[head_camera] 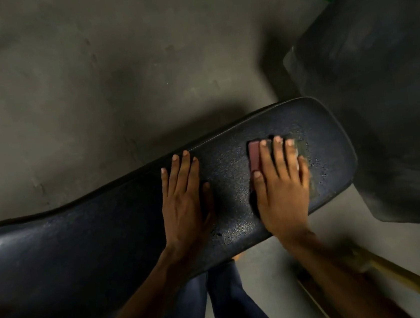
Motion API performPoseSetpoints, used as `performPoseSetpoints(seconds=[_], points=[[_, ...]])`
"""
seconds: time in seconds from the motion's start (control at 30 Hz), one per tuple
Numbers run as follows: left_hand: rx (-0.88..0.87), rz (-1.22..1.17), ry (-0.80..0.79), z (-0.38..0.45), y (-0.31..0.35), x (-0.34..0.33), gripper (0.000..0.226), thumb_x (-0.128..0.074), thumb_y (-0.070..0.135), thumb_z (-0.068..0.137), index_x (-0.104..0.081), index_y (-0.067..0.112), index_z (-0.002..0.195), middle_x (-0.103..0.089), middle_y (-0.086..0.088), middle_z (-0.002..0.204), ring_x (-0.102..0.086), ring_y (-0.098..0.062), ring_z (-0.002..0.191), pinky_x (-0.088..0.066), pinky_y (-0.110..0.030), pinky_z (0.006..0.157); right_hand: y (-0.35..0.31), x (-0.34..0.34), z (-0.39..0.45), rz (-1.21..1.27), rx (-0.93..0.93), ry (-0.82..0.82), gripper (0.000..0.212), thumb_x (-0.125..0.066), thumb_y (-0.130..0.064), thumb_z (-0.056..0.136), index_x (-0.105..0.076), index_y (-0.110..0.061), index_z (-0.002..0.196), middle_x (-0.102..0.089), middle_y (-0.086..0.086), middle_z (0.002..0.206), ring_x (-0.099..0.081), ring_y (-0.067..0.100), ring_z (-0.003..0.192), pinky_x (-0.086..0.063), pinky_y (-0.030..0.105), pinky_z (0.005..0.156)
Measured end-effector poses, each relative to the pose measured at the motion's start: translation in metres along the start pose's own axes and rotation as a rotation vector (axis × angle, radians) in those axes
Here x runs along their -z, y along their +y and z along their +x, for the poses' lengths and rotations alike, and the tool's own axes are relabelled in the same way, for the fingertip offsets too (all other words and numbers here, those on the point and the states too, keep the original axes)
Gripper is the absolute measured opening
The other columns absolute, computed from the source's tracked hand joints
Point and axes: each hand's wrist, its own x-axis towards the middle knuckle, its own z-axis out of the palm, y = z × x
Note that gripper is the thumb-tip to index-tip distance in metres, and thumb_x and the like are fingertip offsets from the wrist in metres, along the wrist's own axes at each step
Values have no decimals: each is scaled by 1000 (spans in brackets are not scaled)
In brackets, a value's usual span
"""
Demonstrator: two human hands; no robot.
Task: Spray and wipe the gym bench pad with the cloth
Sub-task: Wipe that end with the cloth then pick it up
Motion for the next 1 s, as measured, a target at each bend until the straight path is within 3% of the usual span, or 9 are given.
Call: performPoseSetpoints(seconds=[0.1, 0.23, 0.37, 0.53, 0.67, 0.8, 1.0], points=[[-66, -14, -26, 14, 17, -5, 59, -49, 24, 107, -38, 5, 161, -28, -13, 173, -15, -25, 164, -10, -50, 135, -21, -5, 5, 0, 130, 1, 62, -27, -42, 114, -18, -26, 173, -13, 4, 182, -6, 27, 169, -15, 58, 135], [-123, 106, -123, 22, 25, -19, 60, -42, 30, 109, -34, 8, 164, -25, -14, 174, -15, -28, 164, -14, -57, 133, -12, 5, 61, -10, 285, 43, 60, -30, -44, 114, -24, -28, 172, -19, 3, 181, -12, 25, 169, -21, 53, 131], [-131, 104, -109, 22, 24, -17, 60, -46, 31, 108, -37, 7, 162, -27, -14, 174, -18, -29, 164, -15, -58, 132, 36, 18, 87, 1, 90, 91, 60, -26, -48, 114, -22, -31, 172, -17, 1, 182, -9, 22, 169, -21, 53, 131], [-181, 55, -88, 36, 43, -21, 63, -51, 31, 107, -36, 6, 163, -26, -14, 174, -18, -28, 164, -12, -55, 134, 59, 15, 36, -24, -104, 104, 63, -24, -47, 113, -21, -26, 173, -12, 3, 182, -7, 25, 169, -19, 57, 133], [-230, 97, -158, 40, 54, -33, 60, -41, 35, 109, -36, 10, 163, -26, -11, 175, -16, -27, 164, -8, -53, 134, 24, 4, 13, -49, 43, 46, 63, -28, -44, 113, -22, -26, 172, -18, 4, 181, -11, 27, 169, -19, 57, 133], [-231, 132, -174, 40, 50, -34, 60, -42, 38, 109, -37, 14, 163, -26, -9, 175, -16, -25, 164, -8, -51, 135, 31, 8, 60, -42, 187, 76, 61, -27, -45, 114, -21, -29, 172, -17, 2, 182, -9, 24, 169, -19, 54, 132], [-211, 73, -124, 40, 63, -32, 59, -50, 29, 104, -44, 11, 160, -30, -10, 173, -20, -27, 164, -12, -54, 134, 89, 18, 62, 38, -143, 144, 63, -27, -49, 112, -22, -31, 172, -20, 0, 181, -14, 24, 168, -23, 56, 131]])
